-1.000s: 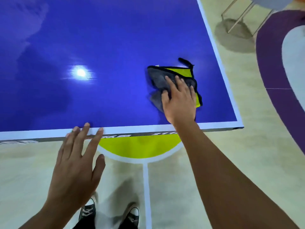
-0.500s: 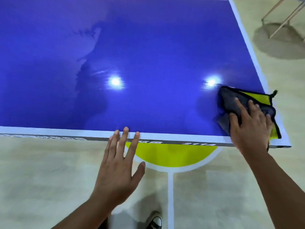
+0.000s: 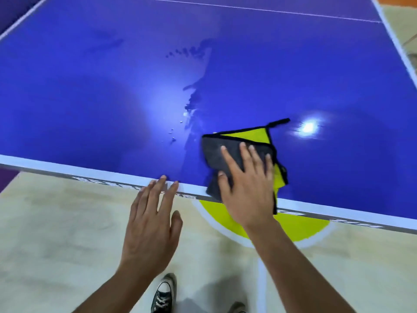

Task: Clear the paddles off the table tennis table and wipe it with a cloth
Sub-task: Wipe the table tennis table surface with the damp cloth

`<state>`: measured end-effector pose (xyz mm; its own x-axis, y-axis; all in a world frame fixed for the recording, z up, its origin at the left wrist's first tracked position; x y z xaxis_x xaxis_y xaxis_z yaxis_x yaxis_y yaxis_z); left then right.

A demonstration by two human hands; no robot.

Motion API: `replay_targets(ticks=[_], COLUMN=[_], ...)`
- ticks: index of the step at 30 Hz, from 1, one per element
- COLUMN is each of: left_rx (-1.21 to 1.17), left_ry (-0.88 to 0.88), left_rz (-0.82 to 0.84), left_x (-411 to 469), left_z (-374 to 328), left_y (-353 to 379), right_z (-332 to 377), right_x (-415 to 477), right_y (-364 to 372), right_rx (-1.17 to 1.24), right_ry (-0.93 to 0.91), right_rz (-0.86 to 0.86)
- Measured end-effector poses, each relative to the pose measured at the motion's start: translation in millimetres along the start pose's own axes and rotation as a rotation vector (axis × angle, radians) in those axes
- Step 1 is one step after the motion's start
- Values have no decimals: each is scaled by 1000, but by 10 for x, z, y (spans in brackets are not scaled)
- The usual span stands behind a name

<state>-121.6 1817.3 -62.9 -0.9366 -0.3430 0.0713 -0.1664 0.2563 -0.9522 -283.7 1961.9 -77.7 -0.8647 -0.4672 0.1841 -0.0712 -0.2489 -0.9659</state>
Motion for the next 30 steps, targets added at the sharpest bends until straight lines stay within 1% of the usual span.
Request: replay_targets(ticks=[4, 7, 10, 12, 14, 17, 20, 23, 26, 30], left_rx=[13, -1, -39, -84, -92, -74, -92, -105, -81, -36], left_ry=[-63, -74, -75, -99, -78, -17, -21, -20, -16, 39], left_rz=[17, 19, 17, -13, -46, -46, -38, -22, 5, 39], left_x=[-55, 55, 257, 382, 507, 701, 919, 1177, 1466, 1934], left_z=[559, 891, 1150, 1259, 1311, 1368, 1447, 1537, 1600, 1630], left_y=[-225, -358, -424, -463, -487, -469, -467, -467, -435, -388], right_z=[1054, 1366, 1383, 1396, 1439, 1494, 1517, 1472, 1406, 1264], right_x=[46, 91, 112, 131, 203, 383, 561, 848, 1200, 1735], right_y=[151, 188, 176, 183, 215, 293, 362, 418, 469, 570], right_rx=[83, 55, -32, -51, -56, -61, -72, -84, -82, -93], right_ry=[-69, -23, -17, -37, -31, 23, 109, 170, 186, 199], right_rz=[82, 109, 118, 127, 128, 101, 74, 92, 112, 142])
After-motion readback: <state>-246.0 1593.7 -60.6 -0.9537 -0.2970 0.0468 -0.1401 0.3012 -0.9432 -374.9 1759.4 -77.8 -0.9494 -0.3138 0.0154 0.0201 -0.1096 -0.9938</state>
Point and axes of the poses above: each hand's wrist, its own x-axis towards the middle knuckle, its own y-axis out of the palm, z = x × y, the point moved 3 cm from there along x, towards the middle knuckle, and after that the axes turned 2 degrees about -x, right-handed, at the moved point
